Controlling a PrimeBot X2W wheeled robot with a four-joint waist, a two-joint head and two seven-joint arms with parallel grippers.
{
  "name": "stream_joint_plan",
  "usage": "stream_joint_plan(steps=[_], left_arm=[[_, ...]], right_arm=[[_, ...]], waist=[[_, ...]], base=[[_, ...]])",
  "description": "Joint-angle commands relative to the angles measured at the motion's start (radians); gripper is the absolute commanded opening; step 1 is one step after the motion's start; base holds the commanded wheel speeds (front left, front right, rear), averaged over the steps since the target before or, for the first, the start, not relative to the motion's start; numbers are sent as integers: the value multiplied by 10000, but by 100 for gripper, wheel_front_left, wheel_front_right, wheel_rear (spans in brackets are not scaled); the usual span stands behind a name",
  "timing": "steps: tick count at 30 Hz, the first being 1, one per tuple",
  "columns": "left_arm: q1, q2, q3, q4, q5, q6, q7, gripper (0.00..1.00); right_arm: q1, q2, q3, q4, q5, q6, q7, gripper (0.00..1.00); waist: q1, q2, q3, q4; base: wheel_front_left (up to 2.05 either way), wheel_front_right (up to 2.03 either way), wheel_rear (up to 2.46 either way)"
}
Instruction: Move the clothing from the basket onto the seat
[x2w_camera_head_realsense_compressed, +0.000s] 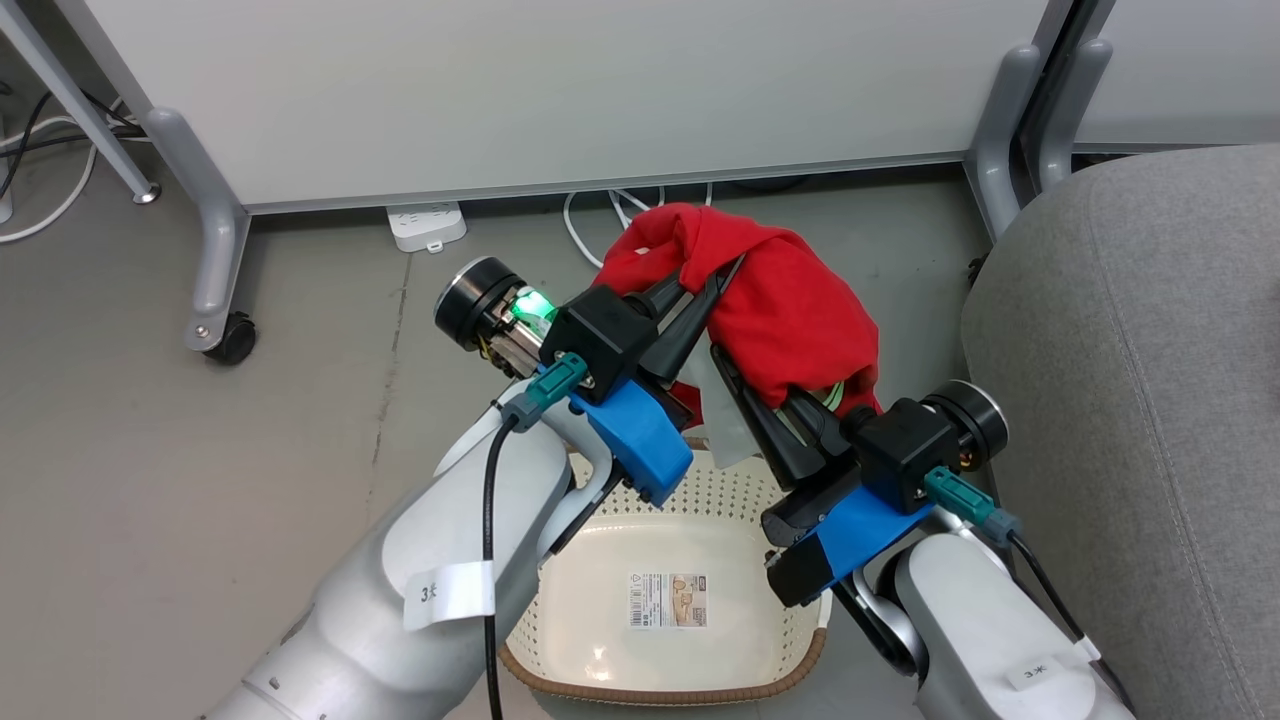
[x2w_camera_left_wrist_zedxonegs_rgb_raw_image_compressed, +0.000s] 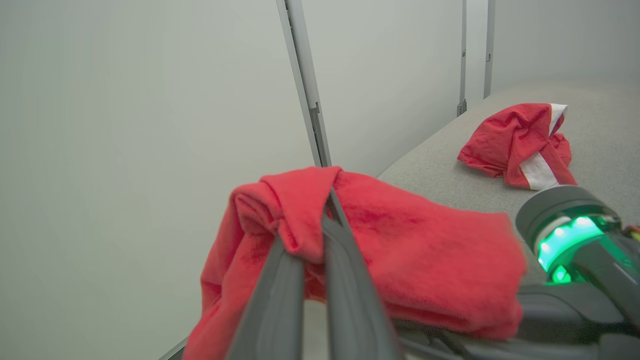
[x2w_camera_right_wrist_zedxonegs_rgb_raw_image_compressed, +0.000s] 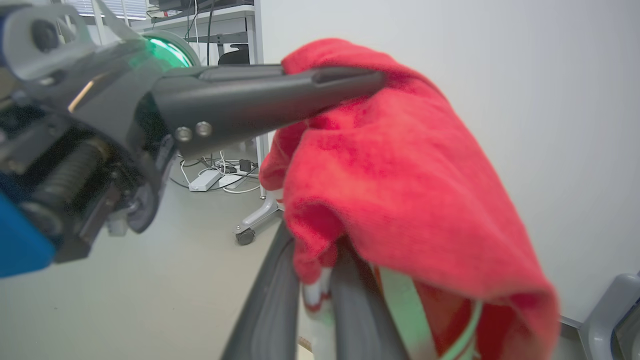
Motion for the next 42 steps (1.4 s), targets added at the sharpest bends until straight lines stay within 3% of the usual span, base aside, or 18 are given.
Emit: stream_joint_plan(steps=[1,23,24,25,26,42], left_arm=[[-145,-2,51,-22,8,-12,-50,0],[44,24,106,11,65,-12,-50,0],[49,24,109,22,73,-12,-50,4],[48,24,137,23,96,-12,-50,25],[48,22,190,1,119,-12,-50,99],[199,-71,439,23,427,-12,-49,100]], right_arm=[[-135,45,-38,-22,-57,1,0,0],[-77,-47,12,17,-34,1,0,0],[-73,-49,22,20,-32,1,0,0],[-70,-53,32,24,-26,1,0,0],[-62,-57,41,24,-21,1,0,0],[90,-123,47,-3,79,1,1,0]], waist=[[0,-1,-5,-2],[0,-1,-117,-37],[0,-1,-121,-36],[0,-1,-124,-34],[0,-1,-126,-31],[0,-1,-130,-105]], base=[[0,0,0],[0,0,0],[0,0,0],[0,0,0],[0,0,0],[0,0,0]])
